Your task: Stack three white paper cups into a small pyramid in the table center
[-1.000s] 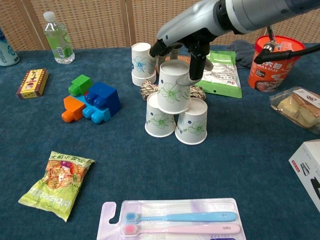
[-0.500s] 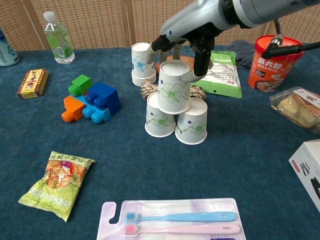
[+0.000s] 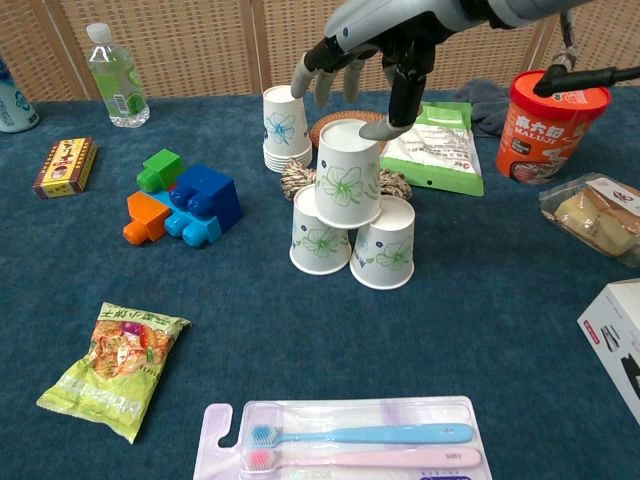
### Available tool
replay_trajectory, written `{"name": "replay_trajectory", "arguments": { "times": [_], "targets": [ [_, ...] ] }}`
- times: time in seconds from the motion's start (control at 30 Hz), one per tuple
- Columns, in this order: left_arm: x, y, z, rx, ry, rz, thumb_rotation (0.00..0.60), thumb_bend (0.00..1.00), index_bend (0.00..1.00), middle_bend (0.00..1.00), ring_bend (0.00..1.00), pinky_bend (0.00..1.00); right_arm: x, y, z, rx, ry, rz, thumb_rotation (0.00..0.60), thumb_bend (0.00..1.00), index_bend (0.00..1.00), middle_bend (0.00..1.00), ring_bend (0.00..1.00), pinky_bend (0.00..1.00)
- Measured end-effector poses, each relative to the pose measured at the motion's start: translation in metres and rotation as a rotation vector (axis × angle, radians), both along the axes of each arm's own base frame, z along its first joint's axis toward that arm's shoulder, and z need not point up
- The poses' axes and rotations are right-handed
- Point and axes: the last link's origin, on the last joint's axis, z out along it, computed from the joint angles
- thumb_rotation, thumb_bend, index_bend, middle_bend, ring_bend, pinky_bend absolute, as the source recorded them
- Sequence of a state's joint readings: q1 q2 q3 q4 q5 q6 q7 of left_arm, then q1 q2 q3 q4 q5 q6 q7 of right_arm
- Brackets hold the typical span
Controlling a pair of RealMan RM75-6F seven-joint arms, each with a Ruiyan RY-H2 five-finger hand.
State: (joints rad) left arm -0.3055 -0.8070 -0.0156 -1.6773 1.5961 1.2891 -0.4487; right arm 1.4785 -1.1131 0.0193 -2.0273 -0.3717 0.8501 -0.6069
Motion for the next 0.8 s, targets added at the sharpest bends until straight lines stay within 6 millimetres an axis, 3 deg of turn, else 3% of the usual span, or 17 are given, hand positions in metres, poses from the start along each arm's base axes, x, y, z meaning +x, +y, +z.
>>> {"name": "replay_trajectory", "arguments": {
  "times": [0.43, 0.8],
  "targets": [
    [0.003, -0.001, 0.003, 0.002, 0.004, -0.003, 0.6, 0.45, 0.0, 0.0, 0.0, 0.04, -0.013, -0.01, 0.026, -0.083, -0.063, -0.043, 0.6, 0.51, 0.01, 0.16, 0.18, 0.52],
    [0.007, 0.0, 0.009, 0.022, 0.016, 0.001, 0.6, 0.45, 0.0, 0.0, 0.0, 0.04, -0.045, -0.015, 0.051, -0.177, -0.151, -0.096, 0.6, 0.53, 0.04, 0.16, 0.18, 0.52]
  ]
}}
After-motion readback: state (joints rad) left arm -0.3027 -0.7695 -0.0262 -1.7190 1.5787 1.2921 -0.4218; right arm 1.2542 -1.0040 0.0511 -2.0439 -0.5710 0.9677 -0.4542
